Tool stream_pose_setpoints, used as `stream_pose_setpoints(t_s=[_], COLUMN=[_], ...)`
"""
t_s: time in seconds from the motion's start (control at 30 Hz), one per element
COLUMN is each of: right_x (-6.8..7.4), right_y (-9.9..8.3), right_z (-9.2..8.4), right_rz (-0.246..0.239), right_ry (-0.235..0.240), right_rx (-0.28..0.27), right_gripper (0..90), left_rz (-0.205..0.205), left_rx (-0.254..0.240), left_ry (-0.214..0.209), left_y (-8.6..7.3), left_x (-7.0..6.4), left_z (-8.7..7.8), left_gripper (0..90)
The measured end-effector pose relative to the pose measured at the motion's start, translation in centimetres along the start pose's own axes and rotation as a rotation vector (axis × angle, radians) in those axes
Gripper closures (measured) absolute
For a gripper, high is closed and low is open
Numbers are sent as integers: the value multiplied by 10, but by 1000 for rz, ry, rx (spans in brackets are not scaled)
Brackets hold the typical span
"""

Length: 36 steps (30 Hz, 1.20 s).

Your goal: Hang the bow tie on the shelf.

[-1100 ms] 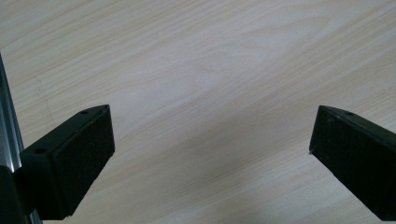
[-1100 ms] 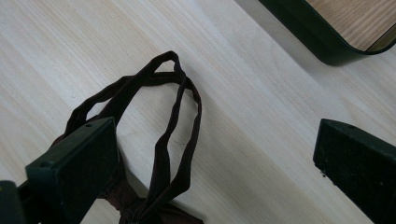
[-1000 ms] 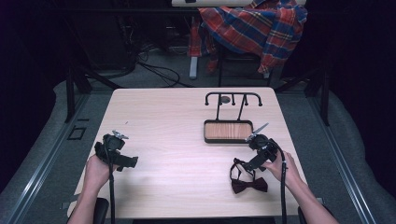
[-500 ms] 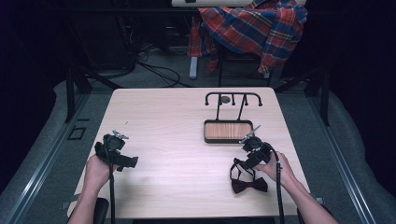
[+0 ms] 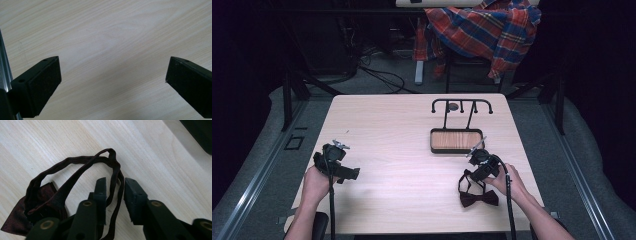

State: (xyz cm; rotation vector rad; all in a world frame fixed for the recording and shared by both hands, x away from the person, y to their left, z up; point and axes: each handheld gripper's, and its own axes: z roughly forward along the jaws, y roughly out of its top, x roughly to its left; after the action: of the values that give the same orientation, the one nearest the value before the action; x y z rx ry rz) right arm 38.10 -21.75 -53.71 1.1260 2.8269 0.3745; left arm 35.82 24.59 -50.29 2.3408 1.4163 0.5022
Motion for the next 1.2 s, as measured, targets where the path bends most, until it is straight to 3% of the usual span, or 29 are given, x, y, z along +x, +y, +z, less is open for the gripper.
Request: stream_pose_setpoints(t_s=[0.3, 0.8, 1.2], right_x=[0, 3, 9], right_y=[-1, -1, -8], right_z=[1, -13, -39], right_rz=[-1, -17, 9], right_ry=[-10, -57, -93], right_rx=[14, -20, -128], right_gripper=[873, 887, 889], left_rz=[0, 0, 1], left_rx=[0, 2, 2], left_ry=[0, 1, 2], left_y=[0, 0, -1], left_x=[0, 1, 1], left_z=[0, 0, -1], left_gripper=[1, 2, 2])
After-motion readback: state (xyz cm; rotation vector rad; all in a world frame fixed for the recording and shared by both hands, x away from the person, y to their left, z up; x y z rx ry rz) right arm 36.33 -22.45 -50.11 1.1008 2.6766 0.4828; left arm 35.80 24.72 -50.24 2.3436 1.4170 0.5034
